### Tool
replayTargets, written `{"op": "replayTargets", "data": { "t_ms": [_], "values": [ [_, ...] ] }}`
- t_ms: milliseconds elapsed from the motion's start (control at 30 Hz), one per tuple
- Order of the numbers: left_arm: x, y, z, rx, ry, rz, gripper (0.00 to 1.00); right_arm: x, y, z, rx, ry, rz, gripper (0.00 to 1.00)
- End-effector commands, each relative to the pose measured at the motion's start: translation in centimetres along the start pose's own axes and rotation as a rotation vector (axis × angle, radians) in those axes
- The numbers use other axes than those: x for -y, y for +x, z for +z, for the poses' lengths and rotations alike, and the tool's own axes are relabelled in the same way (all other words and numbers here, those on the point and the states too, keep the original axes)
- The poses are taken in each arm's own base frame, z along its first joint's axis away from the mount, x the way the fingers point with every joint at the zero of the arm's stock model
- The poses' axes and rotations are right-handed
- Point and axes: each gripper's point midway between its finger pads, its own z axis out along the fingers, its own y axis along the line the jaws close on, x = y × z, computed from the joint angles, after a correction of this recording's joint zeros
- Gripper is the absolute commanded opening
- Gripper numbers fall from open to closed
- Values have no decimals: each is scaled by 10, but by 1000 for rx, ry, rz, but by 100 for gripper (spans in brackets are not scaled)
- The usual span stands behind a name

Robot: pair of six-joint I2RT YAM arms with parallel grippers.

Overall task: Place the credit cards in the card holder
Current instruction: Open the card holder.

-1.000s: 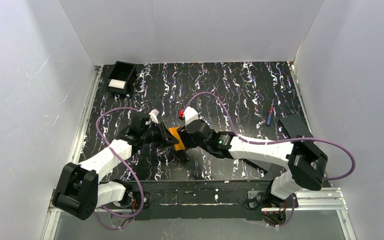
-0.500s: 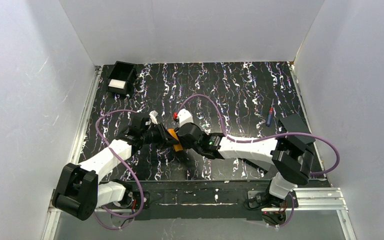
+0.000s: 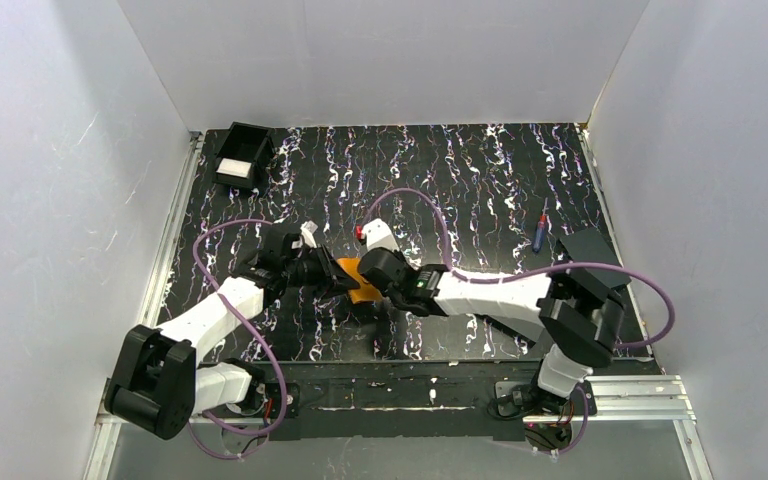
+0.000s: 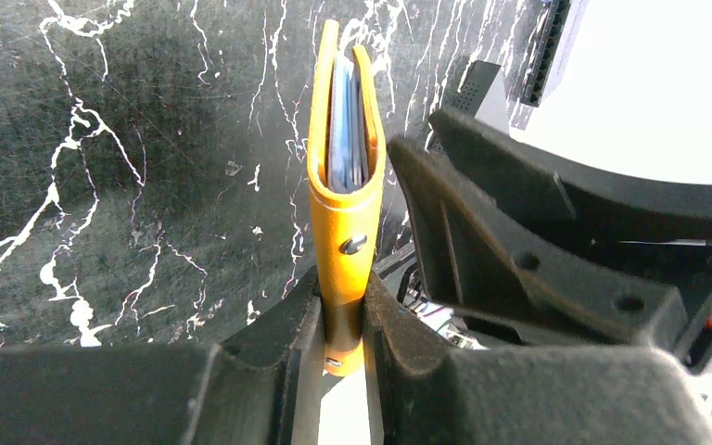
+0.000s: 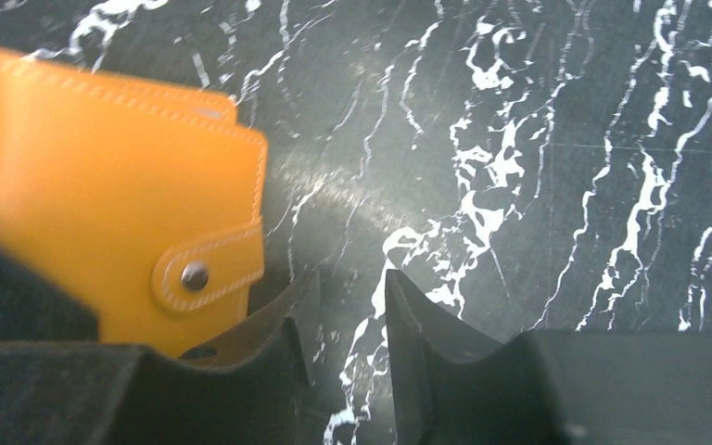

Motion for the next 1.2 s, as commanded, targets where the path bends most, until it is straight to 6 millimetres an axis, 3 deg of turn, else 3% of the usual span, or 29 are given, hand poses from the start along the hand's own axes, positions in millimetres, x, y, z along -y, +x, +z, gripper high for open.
{"op": "replayTargets", "data": {
  "t_ms": [0, 100, 200, 267, 533, 767, 967, 1067, 1100, 1167],
  "values": [
    [13, 0, -3, -27, 24, 25, 0, -24, -41, -37, 148, -242, 60, 45],
    [15, 0, -2, -40, 29, 30, 0, -45, -56, -55, 223, -409, 51, 54],
    [20, -1, -2, -49, 41, 41, 0, -57, -53, -51, 204, -451, 26, 56],
    [23, 1, -4, -55, 55, 39, 0, -68, -46, -37, 159, -439, -7, 56],
    [27, 0, -5, -56, 63, 44, 0, -25, -12, -4, 31, -119, -35, 40],
    [24, -1, -7, -38, 43, 51, 0, 5, 10, 1, -31, 52, -73, 33],
    [19, -3, -11, -18, 9, 73, 0, 49, 17, -1, -34, 163, -44, 1],
    [19, -2, -9, -26, 16, 85, 0, 39, 3, -10, -5, -19, 2, 2],
    [20, -2, -9, -32, 30, 94, 0, 28, -8, -16, 27, -113, 19, 15],
    [24, -1, -7, -44, 66, 112, 0, 17, -21, -30, 50, -242, 55, 27]
  ]
}}
